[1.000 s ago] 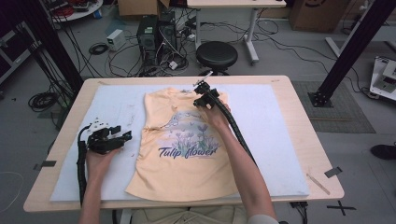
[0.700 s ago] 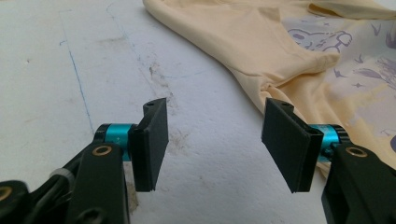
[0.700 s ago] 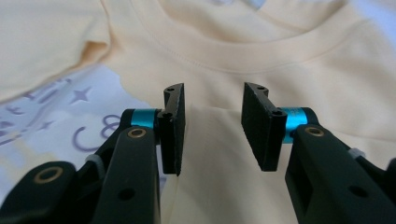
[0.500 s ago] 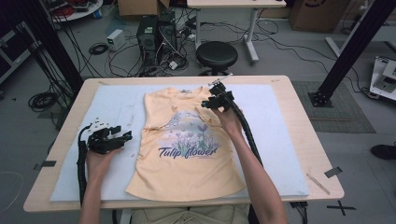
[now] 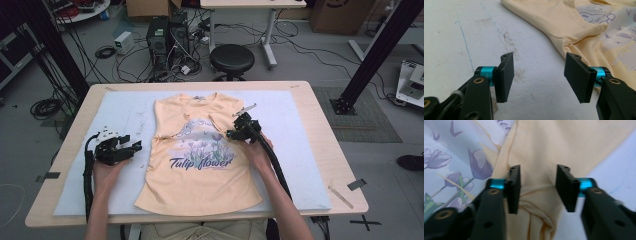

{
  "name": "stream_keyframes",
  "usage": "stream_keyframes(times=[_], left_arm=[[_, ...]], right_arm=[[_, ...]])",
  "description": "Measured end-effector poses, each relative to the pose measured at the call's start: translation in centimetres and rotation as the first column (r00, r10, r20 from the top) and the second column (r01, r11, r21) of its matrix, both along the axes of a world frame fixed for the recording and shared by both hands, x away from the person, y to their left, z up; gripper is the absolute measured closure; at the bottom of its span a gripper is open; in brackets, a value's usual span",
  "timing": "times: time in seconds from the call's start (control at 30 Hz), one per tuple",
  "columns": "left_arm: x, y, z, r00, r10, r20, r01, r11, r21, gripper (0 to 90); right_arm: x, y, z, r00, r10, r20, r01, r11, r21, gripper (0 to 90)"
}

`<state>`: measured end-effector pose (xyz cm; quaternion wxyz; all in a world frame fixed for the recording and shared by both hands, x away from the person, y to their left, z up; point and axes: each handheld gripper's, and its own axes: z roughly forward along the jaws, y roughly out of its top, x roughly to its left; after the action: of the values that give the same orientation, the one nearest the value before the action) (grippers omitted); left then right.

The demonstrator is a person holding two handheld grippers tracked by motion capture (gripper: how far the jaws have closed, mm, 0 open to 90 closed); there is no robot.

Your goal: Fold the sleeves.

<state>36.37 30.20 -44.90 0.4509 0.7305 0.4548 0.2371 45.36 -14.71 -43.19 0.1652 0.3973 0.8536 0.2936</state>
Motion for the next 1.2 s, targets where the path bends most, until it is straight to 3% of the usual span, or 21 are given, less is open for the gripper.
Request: stream_keyframes(times=[0.07, 0.17, 0.27, 0.3, 0.33, 0.37, 0.4, 0.43, 0.47, 0.5, 0.53, 0.57, 0.6, 0.77, 0.8, 0.9, 0.93, 1.0, 1.03, 1.07, 1.2], left_arm=[[-0.3, -0.3, 0.1, 0.9998, -0.006, 0.018, 0.006, 0.9998, 0.019, 41.2], [-0.7, -0.7, 0.2, 0.9993, -0.038, -0.001, 0.038, 0.9992, 0.015, 41.2], [-2.6, -2.2, 0.8, 0.9945, -0.101, -0.026, 0.102, 0.9939, 0.043, 41.2], [-2.6, -2.2, 0.8, 0.9945, -0.101, -0.026, 0.102, 0.9939, 0.043, 41.2], [-4.1, -2.5, 1.0, 0.9903, -0.137, -0.027, 0.137, 0.9897, 0.039, 41.2], [-4.1, -2.5, 1.0, 0.9903, -0.137, -0.027, 0.137, 0.9897, 0.039, 41.3], [-5.8, -2.7, 1.0, 0.9865, -0.161, -0.032, 0.162, 0.9864, 0.031, 41.4], [-5.8, -2.7, 1.0, 0.9865, -0.161, -0.032, 0.162, 0.9864, 0.031, 41.4], [-7.5, -2.8, 0.9, 0.9842, -0.173, -0.039, 0.174, 0.9840, 0.036, 41.4], [-7.5, -2.8, 0.9, 0.9842, -0.173, -0.039, 0.174, 0.9840, 0.036, 41.4], [-9.3, -2.8, 0.7, 0.9823, -0.182, -0.044, 0.184, 0.9821, 0.040, 41.4], [-9.3, -2.8, 0.7, 0.9823, -0.182, -0.044, 0.184, 0.9821, 0.040, 41.4], [-10.7, -2.9, 0.3, 0.9804, -0.189, -0.056, 0.191, 0.9808, 0.039, 41.5], [-12.7, -3.3, -0.5, 0.9758, -0.201, -0.086, 0.206, 0.9775, 0.047, 41.6], [-13.1, -3.8, -0.8, 0.9730, -0.202, -0.111, 0.210, 0.9760, 0.059, 42.5], [-13.4, -4.3, -0.8, 0.9771, -0.192, -0.091, 0.201, 0.9746, 0.099, 51.3], [-13.5, -4.4, -0.7, 0.9723, -0.215, -0.092, 0.222, 0.9713, 0.085, 57.0], [-13.6, -4.3, -0.8, 0.9702, -0.224, -0.092, 0.231, 0.9698, 0.077, 69.9], [-13.6, -4.2, -0.8, 0.9675, -0.234, -0.097, 0.240, 0.9693, 0.055, 69.9], [-13.6, -3.8, -0.9, 0.9582, -0.263, -0.112, 0.266, 0.9637, 0.018, 83.5], [-14.2, -3.5, -0.9, 0.9528, -0.280, -0.116, 0.283, 0.9589, 0.010, 87.2]], right_arm=[[-0.8, -0.5, 0.6, 0.9996, -0.014, 0.025, 0.014, 1.000, 0.012, 47.1], [-2.1, -1.4, 1.3, 0.9985, -0.021, 0.051, 0.019, 0.999, 0.045, 40.1], [-5.2, -3.3, 2.0, 0.9965, -0.013, 0.083, 0.006, 0.996, 0.087, 38.0], [-6.4, -3.9, 1.9, 0.9970, -0.003, 0.078, -0.006, 0.994, 0.109, 37.6], [-7.3, -4.3, 1.8, 0.9969, 0.003, 0.078, -0.012, 0.994, 0.111, 37.4], [-7.3, -4.3, 1.8, 0.9969, 0.003, 0.078, -0.012, 0.994, 0.111, 37.4], [-9.2, -5.0, 1.2, 0.9974, 0.017, 0.070, -0.025, 0.993, 0.118, 37.4], [-10.0, -5.4, 0.9, 0.9975, 0.027, 0.066, -0.035, 0.992, 0.125, 37.4], [-11.0, -5.7, 0.5, 0.9983, 0.033, 0.049, -0.039, 0.989, 0.144, 37.5], [-11.0, -5.7, 0.5, 0.9983, 0.033, 0.049, -0.039, 0.989, 0.144, 37.5], [-12.8, -6.3, -0.2, 0.9987, 0.042, 0.029, -0.046, 0.986, 0.162, 37.6], [-13.6, -6.5, -0.5, 0.9983, 0.052, 0.025, -0.055, 0.984, 0.166, 37.9], [-14.5, -6.7, -0.8, 0.9982, 0.058, 0.014, -0.059, 0.984, 0.167, 38.0], [-17.4, -7.0, -1.7, 0.9979, 0.064, 0.003, -0.064, 0.987, 0.147, 39.7], [-18.4, -7.1, -1.7, 0.9981, 0.059, 0.017, -0.061, 0.988, 0.145, 42.6], [-18.9, -7.1, -1.7, 0.9971, 0.072, 0.025, -0.075, 0.987, 0.140, 51.9], [-19.2, -7.0, -1.7, 0.9954, 0.093, 0.022, -0.095, 0.984, 0.151, 66.5], [-19.4, -6.9, -1.7, 0.9938, 0.109, 0.024, -0.111, 0.981, 0.157, 71.0], [-19.5, -6.9, -1.8, 0.9929, 0.116, 0.027, -0.119, 0.980, 0.161, 76.8], [-19.6, -7.2, -1.9, 0.9921, 0.125, 0.012, -0.125, 0.972, 0.198, 84.9], [-20.3, -8.2, -2.0, 0.9917, 0.129, 0.006, -0.127, 0.969, 0.210, 88.3]])
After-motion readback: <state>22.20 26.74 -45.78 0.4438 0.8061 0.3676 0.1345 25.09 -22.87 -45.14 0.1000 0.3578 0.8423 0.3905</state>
